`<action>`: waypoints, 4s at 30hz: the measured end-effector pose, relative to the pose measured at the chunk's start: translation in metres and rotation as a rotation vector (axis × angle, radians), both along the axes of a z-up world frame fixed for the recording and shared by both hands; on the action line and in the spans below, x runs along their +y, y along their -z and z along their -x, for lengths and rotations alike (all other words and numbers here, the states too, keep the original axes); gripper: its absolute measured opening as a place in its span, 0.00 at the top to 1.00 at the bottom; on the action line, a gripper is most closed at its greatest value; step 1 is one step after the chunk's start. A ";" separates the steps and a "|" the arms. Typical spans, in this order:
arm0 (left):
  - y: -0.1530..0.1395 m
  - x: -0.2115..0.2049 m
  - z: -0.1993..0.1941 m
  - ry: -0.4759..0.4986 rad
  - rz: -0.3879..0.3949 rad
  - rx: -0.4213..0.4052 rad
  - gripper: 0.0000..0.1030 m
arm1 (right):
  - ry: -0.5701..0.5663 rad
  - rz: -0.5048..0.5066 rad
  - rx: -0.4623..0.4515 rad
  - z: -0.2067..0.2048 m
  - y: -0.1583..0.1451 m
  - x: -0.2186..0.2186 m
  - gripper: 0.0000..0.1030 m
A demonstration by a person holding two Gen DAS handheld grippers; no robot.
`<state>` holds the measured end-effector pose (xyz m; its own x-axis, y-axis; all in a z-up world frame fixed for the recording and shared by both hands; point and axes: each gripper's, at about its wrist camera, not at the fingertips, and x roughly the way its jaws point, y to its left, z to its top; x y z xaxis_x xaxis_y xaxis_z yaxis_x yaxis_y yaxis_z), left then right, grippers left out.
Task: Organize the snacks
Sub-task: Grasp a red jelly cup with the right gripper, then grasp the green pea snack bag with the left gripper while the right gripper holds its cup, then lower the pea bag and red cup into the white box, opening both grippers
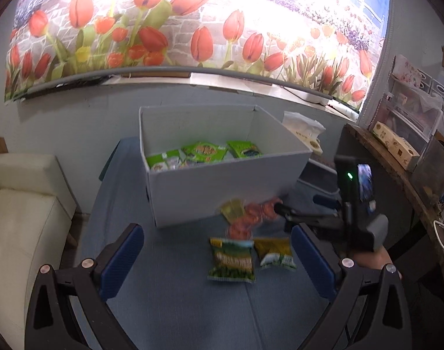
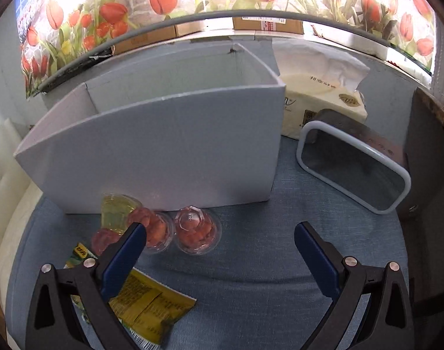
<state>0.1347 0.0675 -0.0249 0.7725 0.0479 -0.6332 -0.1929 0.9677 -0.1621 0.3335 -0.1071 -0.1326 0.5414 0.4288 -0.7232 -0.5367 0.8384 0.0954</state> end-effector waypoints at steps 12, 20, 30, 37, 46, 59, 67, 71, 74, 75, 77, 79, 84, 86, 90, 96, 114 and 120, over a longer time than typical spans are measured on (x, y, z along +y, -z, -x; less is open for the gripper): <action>0.033 0.003 0.023 -0.032 0.040 0.066 0.00 | -0.008 0.047 0.052 -0.018 0.026 0.020 0.40; 0.037 0.000 0.018 -0.026 0.013 0.068 0.00 | -0.048 0.041 0.010 -0.012 0.022 0.022 0.55; 0.064 -0.011 -0.006 0.010 -0.018 0.146 0.00 | -0.078 -0.042 0.001 0.012 -0.003 -0.017 0.55; 0.101 -0.024 -0.044 0.073 -0.064 0.237 0.00 | -0.083 -0.089 -0.024 0.066 -0.026 -0.053 0.55; 0.128 -0.034 -0.082 0.063 -0.109 0.291 0.00 | -0.068 -0.124 -0.044 0.119 -0.046 -0.088 0.55; 0.120 -0.030 -0.081 0.107 -0.121 0.266 0.43 | -0.083 -0.142 -0.052 0.138 -0.049 -0.089 0.55; 0.080 -0.026 -0.047 0.086 -0.078 0.160 0.44 | -0.107 -0.152 -0.064 0.146 -0.053 -0.079 0.55; 0.047 -0.021 -0.036 0.075 -0.070 0.095 0.44 | -0.121 -0.165 -0.070 0.142 -0.062 -0.073 0.55; 0.023 -0.015 -0.031 0.071 -0.075 0.047 0.44 | -0.134 -0.166 -0.085 0.136 -0.072 -0.066 0.55; 0.013 -0.011 -0.032 0.067 -0.079 0.032 0.44 | -0.140 -0.163 -0.094 0.134 -0.076 -0.063 0.55; -0.004 -0.006 -0.037 0.063 -0.074 0.006 0.44 | -0.150 -0.158 -0.109 0.123 -0.085 -0.055 0.55; -0.019 0.001 -0.043 0.055 -0.067 -0.012 0.44 | -0.154 -0.157 -0.120 0.113 -0.095 -0.046 0.55; -0.049 0.015 -0.069 0.043 -0.064 -0.060 0.44 | -0.170 -0.175 -0.153 0.076 -0.124 -0.018 0.55; -0.055 0.021 -0.084 0.049 -0.060 -0.062 0.44 | -0.168 -0.172 -0.156 0.059 -0.132 -0.005 0.55; -0.055 0.040 -0.117 0.038 -0.035 -0.038 0.44 | -0.145 -0.154 -0.141 0.020 -0.140 0.025 0.55; -0.032 0.066 -0.157 0.015 -0.037 0.020 0.44 | -0.131 -0.087 -0.064 -0.036 -0.122 0.067 0.55; -0.018 0.089 -0.164 0.011 -0.001 0.029 0.00 | -0.105 -0.016 -0.095 -0.064 -0.113 0.081 0.11; -0.031 0.087 -0.151 0.010 -0.036 -0.006 0.00 | -0.116 -0.016 -0.092 -0.060 -0.116 0.082 0.00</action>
<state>0.2860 0.1542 0.0056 0.7767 0.0628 -0.6267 -0.1820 0.9749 -0.1279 0.3939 -0.0254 -0.0166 0.5508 0.5032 -0.6659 -0.6372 0.7688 0.0540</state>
